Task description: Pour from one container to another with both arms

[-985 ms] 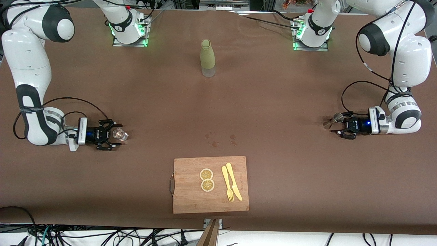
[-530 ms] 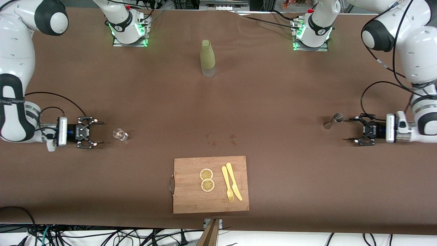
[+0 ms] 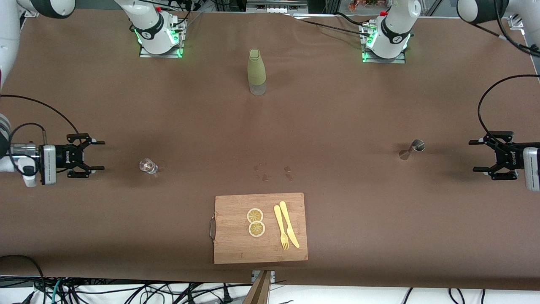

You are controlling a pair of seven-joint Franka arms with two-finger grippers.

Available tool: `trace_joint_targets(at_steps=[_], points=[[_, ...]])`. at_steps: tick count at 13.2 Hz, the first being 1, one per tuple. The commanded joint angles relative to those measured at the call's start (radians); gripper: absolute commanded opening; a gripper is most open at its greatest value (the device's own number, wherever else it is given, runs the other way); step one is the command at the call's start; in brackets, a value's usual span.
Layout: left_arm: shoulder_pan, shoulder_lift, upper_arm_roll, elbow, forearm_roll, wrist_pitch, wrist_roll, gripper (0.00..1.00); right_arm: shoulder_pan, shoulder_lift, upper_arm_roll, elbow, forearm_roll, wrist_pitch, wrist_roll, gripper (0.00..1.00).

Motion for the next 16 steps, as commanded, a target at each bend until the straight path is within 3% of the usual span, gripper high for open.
trace_joint_targets(at_steps=[1, 3, 7, 11, 16], points=[[-0.020, -0.121, -0.102, -0.009, 0.157, 0.040, -0.342, 1.00, 0.041, -0.133, 0.004, -0.025, -0.112, -0.023, 0.250, 1.00], [-0.047, -0.217, -0.185, -0.009, 0.301, 0.068, -0.623, 1.00, 0.078, -0.204, 0.006, -0.024, -0.189, -0.043, 0.428, 1.00], [-0.188, -0.319, -0.239, -0.012, 0.629, 0.155, -0.866, 1.00, 0.167, -0.328, 0.010, -0.023, -0.432, -0.052, 0.707, 1.00], [-0.201, -0.370, -0.326, -0.041, 0.636, 0.148, -1.288, 1.00, 0.231, -0.457, 0.024, -0.069, -0.588, -0.084, 1.014, 1.00], [-0.199, -0.380, -0.322, -0.044, 0.642, 0.149, -1.295, 1.00, 0.281, -0.662, 0.041, -0.324, -0.724, 0.061, 1.332, 1.00]])
